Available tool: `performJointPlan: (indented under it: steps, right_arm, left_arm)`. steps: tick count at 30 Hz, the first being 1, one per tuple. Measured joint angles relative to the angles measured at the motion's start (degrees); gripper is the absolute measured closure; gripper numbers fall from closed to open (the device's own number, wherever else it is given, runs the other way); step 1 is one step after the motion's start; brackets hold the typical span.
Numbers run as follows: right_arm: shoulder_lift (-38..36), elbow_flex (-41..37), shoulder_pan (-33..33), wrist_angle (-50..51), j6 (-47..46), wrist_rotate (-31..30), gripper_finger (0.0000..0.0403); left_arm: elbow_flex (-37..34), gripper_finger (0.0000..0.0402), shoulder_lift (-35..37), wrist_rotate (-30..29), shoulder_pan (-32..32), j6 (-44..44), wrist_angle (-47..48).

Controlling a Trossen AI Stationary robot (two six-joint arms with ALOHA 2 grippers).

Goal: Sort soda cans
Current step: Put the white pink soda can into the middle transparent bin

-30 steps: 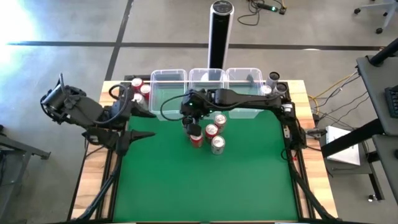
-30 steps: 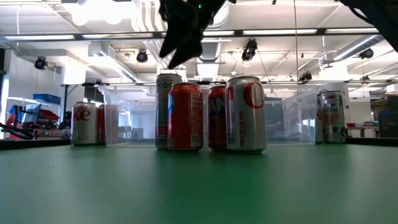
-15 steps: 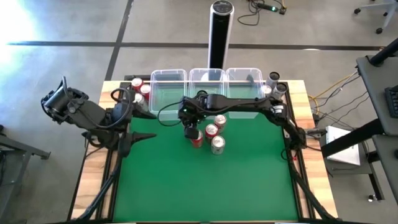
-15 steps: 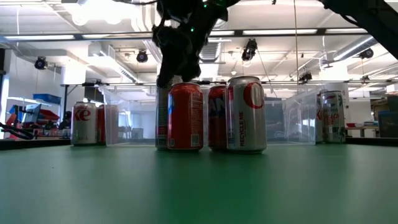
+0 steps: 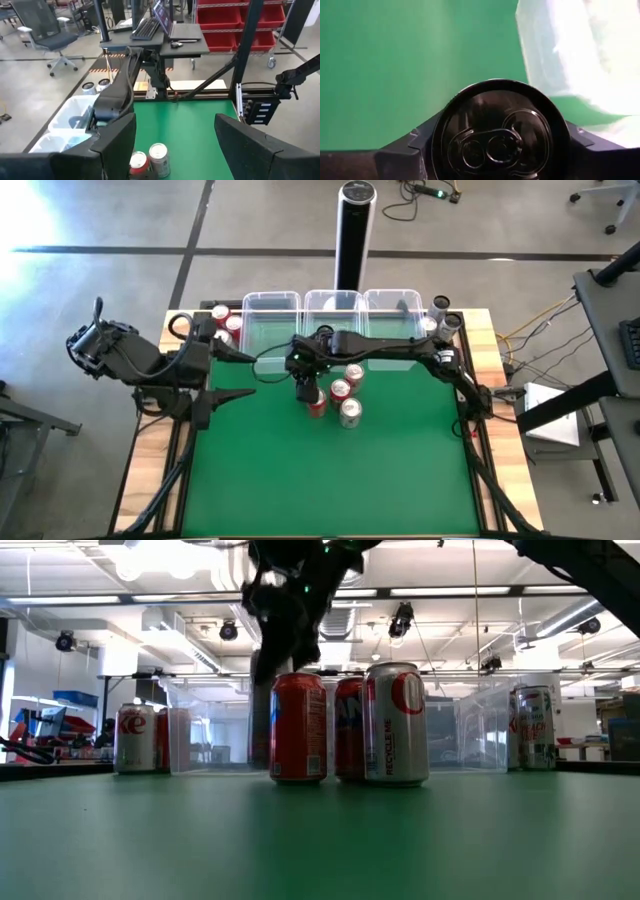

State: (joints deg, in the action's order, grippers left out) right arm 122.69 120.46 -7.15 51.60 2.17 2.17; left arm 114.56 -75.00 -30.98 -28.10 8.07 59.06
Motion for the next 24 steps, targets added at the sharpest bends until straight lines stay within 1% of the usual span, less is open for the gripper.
performJointPlan:
  steps: [5, 9, 11, 14, 16, 20, 24]
  right_arm:
    - [-6.4, 5.3, -0.1, 4.4, 0.3, 5.2, 0.0160]
    - [-11.9, 8.0, -0.8, 8.0, 2.6, 5.5, 0.0158]
    - [-14.7, 8.2, -2.1, 9.3, 3.7, 4.7, 0.0152]
    - [-18.5, 7.6, -5.0, 13.0, 5.5, -1.4, 0.0151]
    - [-20.0, 6.9, -7.6, 15.5, 6.0, -3.6, 0.0156]
    - [-20.8, 5.5, -12.4, 18.8, 6.6, -4.0, 0.0158]
    - [-20.8, 4.3, -15.9, 19.4, 9.2, -0.2, 0.0153]
  left_arm:
    - [-0.2, 0.0148, 0.0, 0.0, 0.0, -1.4, -2.4]
    - [-1.4, 0.0148, -0.6, 0.0, 0.0, -5.2, -7.5]
    - [-2.0, 0.0148, -1.0, 0.0, 0.1, -6.9, -9.6]
    - [-2.0, 0.0148, -1.8, 0.1, 0.3, -8.8, -11.6]
    - [-2.0, 0.0148, -2.3, 0.0, 0.4, -9.2, -12.5]
    - [-2.0, 0.0148, -2.8, 0.0, 0.5, -9.0, -12.8]
    - [-2.0, 0.0148, -3.0, 0.0, 0.5, -7.2, -12.9]
